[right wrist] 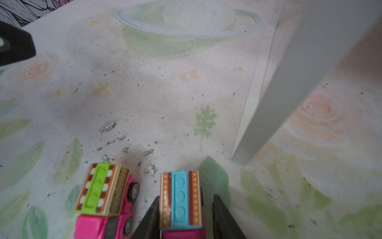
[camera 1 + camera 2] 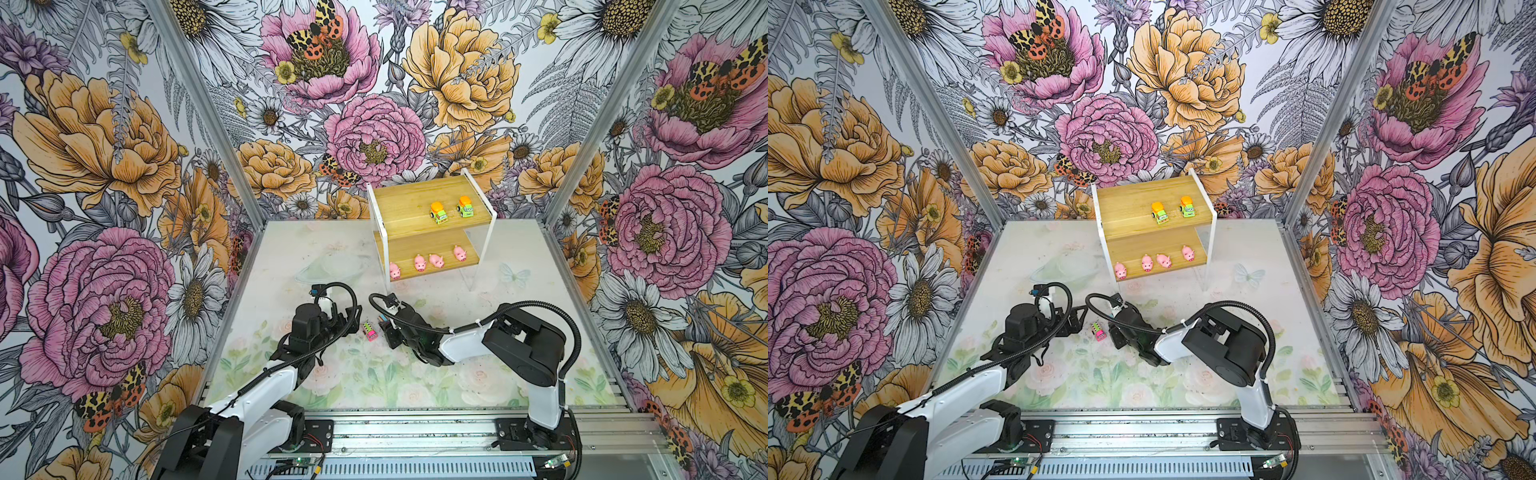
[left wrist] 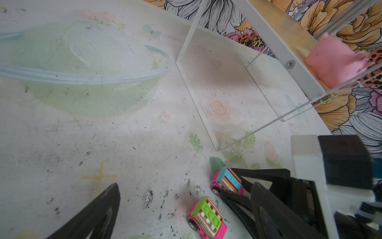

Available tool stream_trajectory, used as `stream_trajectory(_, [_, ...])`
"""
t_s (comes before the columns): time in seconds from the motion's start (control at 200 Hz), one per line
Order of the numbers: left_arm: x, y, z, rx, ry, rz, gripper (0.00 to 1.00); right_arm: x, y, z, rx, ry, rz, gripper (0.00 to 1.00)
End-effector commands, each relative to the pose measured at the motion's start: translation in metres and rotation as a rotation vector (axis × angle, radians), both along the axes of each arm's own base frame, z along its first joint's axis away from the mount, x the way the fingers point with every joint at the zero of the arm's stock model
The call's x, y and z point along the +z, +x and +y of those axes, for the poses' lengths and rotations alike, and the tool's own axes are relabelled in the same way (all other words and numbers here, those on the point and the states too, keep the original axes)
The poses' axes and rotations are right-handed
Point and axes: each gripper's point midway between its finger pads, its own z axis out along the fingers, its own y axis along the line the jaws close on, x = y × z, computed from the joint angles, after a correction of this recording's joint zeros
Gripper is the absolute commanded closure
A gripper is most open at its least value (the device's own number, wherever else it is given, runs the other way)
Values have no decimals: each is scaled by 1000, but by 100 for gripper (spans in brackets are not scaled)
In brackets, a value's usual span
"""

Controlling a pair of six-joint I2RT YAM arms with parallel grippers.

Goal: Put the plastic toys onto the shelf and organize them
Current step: 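Lower the right gripper and close it on the blue-topped pink truck, then lift the blue-topped truck with the right gripper onto the upper board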

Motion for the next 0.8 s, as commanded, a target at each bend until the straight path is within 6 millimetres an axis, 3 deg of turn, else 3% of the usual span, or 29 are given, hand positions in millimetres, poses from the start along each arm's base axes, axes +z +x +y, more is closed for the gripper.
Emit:
stream_trajectory(0.0, [1, 3, 3, 15, -12, -17, 1, 9, 1, 8, 22, 38, -8, 66])
stream_trajectory(0.2, [1, 3, 3, 13, -16, -13, 1, 32, -12, 0, 32, 73, 23, 70])
stream_trajectory(0.45, [1, 2, 2, 6, -19, -12, 1, 85, -41, -24, 36, 57, 96, 73])
stream_trajectory(0.535, [1, 3, 2, 6, -20, -10, 1, 118, -51, -35, 27, 40, 125, 74])
stream_trajectory(0.656, [0, 3, 1, 3, -21, -7, 1, 182, -59, -48, 17, 95, 108, 75])
stream_trajectory(0.796, [0, 3, 0, -4, -22, -6, 1, 256, -55, -66, -29, 152, 27, 76])
